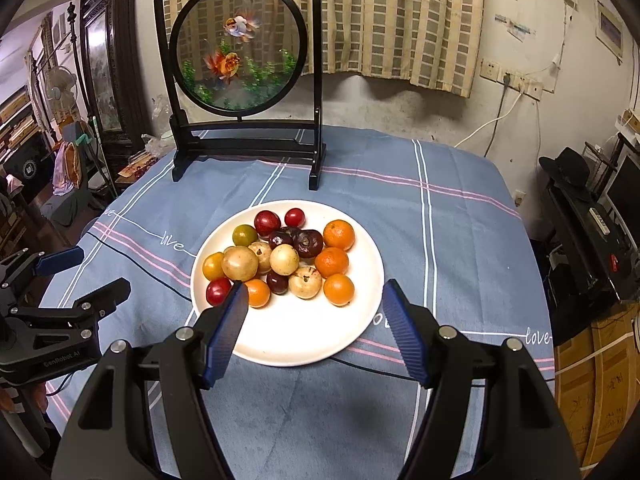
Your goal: Organize fruits
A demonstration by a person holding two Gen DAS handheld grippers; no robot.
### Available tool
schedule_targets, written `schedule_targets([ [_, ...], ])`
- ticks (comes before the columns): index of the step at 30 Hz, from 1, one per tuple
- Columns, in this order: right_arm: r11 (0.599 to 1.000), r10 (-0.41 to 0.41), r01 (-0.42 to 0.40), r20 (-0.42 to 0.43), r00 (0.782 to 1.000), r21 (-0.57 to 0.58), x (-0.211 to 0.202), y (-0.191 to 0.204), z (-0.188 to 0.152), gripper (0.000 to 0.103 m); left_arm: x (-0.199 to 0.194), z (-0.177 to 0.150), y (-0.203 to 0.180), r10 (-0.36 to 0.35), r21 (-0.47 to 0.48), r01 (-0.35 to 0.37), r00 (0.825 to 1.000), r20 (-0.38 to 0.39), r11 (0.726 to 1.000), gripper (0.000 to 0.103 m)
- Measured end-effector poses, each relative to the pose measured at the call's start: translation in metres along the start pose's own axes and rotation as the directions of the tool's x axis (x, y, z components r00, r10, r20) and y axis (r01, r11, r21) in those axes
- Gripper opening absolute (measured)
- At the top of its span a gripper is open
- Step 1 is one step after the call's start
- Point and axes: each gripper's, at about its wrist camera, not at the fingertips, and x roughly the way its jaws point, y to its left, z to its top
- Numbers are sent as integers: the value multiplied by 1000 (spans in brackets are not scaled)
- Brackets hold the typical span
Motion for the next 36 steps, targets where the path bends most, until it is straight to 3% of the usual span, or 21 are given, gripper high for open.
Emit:
schedule_targets([
  [10,990,29,-31,10,1000,136,4,-13,-27,71,-5,10,-13,36,5,-36,998,43,999,99],
  [14,987,29,-29,0,1000,160,12,-7,-32,86,-2,14,-19,63,25,-64,997,40,998,100],
  [18,989,38,-38,4,999,144,17,0,-31,87,8,17,-24,163,71,-163,987,15,984,100],
  [29,987,31,-31,0,1000,159,23,0,-27,87,16,20,-16,44,25,-43,999,-11,999,100],
  [36,983,13,-15,16,1000,185,19,-6,-26,88,22,19,-20,32,34,-30,999,-43,999,100],
])
